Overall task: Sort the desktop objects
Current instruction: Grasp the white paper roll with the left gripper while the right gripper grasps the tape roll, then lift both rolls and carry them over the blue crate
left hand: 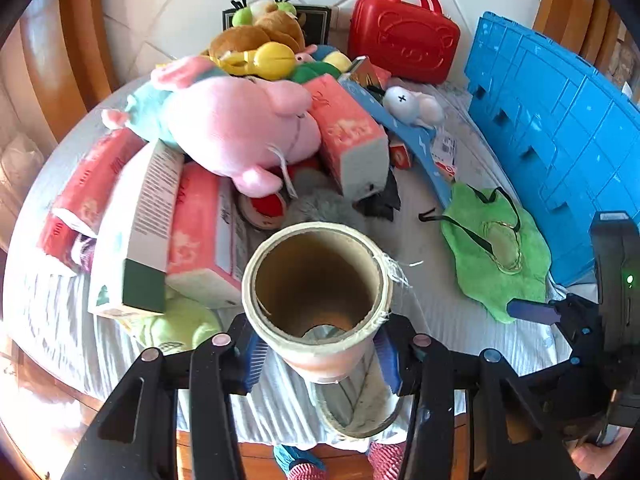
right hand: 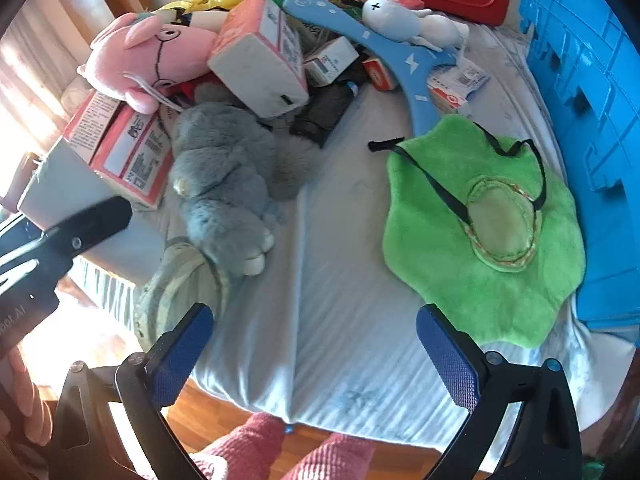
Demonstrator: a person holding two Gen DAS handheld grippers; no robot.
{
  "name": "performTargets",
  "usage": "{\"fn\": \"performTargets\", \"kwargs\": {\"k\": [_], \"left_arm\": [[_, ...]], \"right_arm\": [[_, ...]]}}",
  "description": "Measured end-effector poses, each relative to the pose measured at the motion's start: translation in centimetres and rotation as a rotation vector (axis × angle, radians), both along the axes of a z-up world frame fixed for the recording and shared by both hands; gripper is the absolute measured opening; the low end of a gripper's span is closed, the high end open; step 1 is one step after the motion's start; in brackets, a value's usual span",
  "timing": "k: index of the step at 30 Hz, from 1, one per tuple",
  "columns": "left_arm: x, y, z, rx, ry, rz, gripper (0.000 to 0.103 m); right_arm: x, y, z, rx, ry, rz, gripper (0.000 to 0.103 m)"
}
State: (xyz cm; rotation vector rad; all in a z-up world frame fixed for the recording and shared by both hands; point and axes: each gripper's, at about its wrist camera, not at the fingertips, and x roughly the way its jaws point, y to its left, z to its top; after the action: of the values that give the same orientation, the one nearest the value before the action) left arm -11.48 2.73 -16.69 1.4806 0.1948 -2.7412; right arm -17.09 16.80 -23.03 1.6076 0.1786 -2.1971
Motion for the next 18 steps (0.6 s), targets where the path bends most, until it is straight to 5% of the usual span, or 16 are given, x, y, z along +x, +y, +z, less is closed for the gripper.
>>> {"fn": "performTargets", "kwargs": {"k": [11, 18], "left_arm": [[3.0, -5.4, -5.8, -0.015, -0.149, 0.008, 0.045], [3.5, -6.8, -6.9, -0.039, -0.101, -0.041, 0.045]], "right_arm": [[3.5, -7.6, -2.4, 0.038, -0.039, 0.062, 0.103], [3.7, -8.8, -4.0, 0.022, -0.044, -0.023, 0.103]]}}
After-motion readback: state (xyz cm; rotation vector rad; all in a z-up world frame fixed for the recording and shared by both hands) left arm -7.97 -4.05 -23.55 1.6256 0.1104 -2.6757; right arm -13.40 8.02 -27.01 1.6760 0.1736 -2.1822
